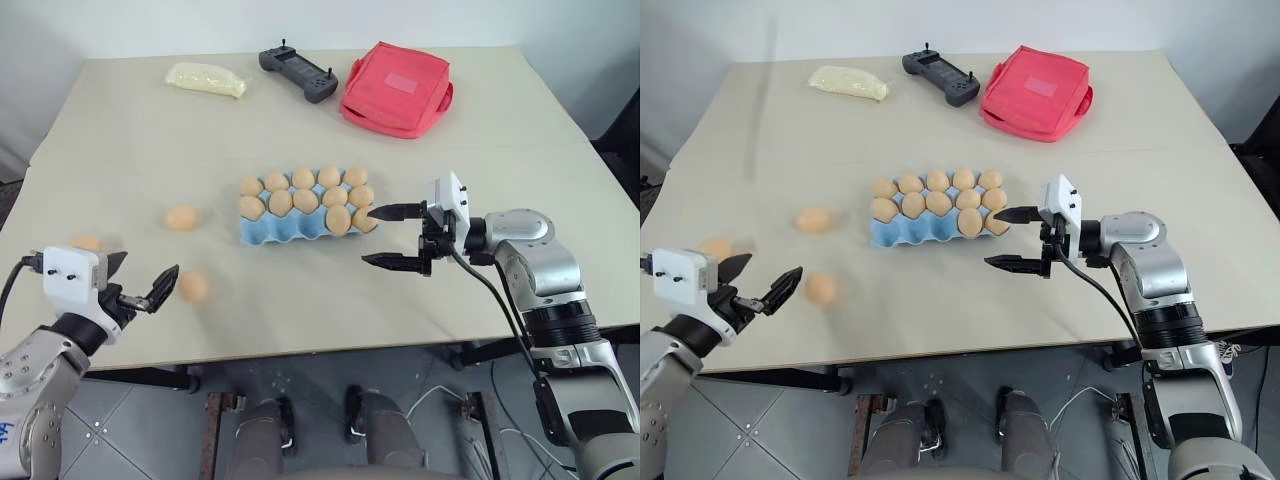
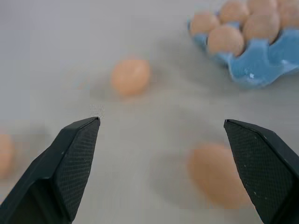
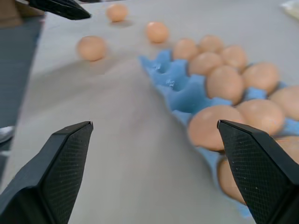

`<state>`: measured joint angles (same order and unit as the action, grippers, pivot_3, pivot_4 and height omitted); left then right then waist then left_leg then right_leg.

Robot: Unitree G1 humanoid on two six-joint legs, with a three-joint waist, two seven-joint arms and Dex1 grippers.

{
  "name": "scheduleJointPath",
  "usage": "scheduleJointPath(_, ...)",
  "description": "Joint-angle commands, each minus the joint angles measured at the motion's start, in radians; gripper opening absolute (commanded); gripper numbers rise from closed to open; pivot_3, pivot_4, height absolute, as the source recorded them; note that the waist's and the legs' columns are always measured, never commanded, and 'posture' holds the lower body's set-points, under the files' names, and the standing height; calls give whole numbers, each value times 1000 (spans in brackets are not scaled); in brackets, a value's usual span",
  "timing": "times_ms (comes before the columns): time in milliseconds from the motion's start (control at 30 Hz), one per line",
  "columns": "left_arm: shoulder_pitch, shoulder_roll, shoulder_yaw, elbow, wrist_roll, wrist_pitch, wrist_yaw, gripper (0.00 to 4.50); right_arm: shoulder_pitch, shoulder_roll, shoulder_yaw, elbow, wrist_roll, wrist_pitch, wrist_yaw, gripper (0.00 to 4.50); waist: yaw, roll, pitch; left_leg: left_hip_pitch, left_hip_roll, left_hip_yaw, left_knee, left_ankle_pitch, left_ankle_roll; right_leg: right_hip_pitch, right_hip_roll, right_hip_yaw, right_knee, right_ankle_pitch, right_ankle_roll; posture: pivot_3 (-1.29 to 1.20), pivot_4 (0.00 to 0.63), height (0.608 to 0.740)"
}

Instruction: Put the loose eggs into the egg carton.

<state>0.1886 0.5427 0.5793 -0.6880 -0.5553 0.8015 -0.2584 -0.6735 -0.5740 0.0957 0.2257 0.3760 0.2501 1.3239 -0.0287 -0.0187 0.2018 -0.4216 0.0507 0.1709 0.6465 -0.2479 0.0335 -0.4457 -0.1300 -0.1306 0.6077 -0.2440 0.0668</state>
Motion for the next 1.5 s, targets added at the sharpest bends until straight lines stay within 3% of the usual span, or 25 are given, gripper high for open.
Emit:
scheduleJointPath(33, 28, -28, 33, -165, -68, 156, 102, 4500, -45, 3, 13, 37, 0, -36, 66, 4454, 0, 0, 0, 0, 0, 0, 1, 0, 0, 0, 0, 0, 0, 1, 0, 0, 150, 740)
scheduleJointPath(200, 10, -34, -1, -253, -92, 283, 172, 4500, -97, 38, 30, 89, -5, -42, 100, 4454, 1, 0, 0, 0, 1, 0, 1, 0, 0, 1, 1, 1, -3, 4, -3, 0, 150, 740)
scheduleJointPath(333, -19, -109, -39, -271, -78, 302, 247, 4500, -100, 41, 38, 88, -11, -44, 124, 4454, 1, 0, 0, 0, 2, 0, 1, 0, 0, 0, 2, 2, -4, 5, -3, 0, 150, 740)
scheduleJointPath(500, -71, -139, -113, -207, -41, 306, 281, 4500, -101, 45, 39, 76, -12, -36, 111, 4454, 2, 0, 0, -1, 2, 0, 0, 0, -1, 0, 2, 3, -6, 5, -3, 0, 150, 740)
scheduleJointPath(900, -181, -107, -230, -37, 41, 343, 276, 4500, -29, 7, 11, -17, -6, 1, 51, 4454, 2, 0, 0, -1, 2, 1, 0, 0, -1, 0, 2, 1, -6, 5, -3, 0, 150, 740)
scheduleJointPath(1033, -205, -97, -270, -11, 73, 331, 267, 3683, -13, -3, 2, -36, -5, 8, 30, 4500, 2, 0, 0, -1, 2, 1, 0, 0, -1, 0, 2, 1, -6, 5, -3, 0, 150, 740)
scheduleJointPath(1200, -245, -92, -287, 1, 84, 319, 235, 1986, 2, -19, -14, -53, -4, 12, 16, 4500, 4, 0, 0, -1, 2, 1, 0, 0, -1, 0, 2, 1, -6, 5, -3, 0, 150, 740)
scheduleJointPath(1300, -322, -86, -280, 18, 62, 301, 190, 1726, 15, -28, -30, -66, -2, 12, 0, 4500, 4, 0, 0, -1, 2, 1, 0, 0, -1, 0, 2, 2, -7, 5, -3, 0, 150, 740)
scheduleJointPath(1500, -498, -72, -339, 129, 45, 209, 59, 1718, 57, -46, -58, -118, 5, 23, -38, 4500, 5, 0, 0, -2, 1, 1, 0, 0, -1, 0, 2, 1, -7, 6, -2, 0, 150, 740)
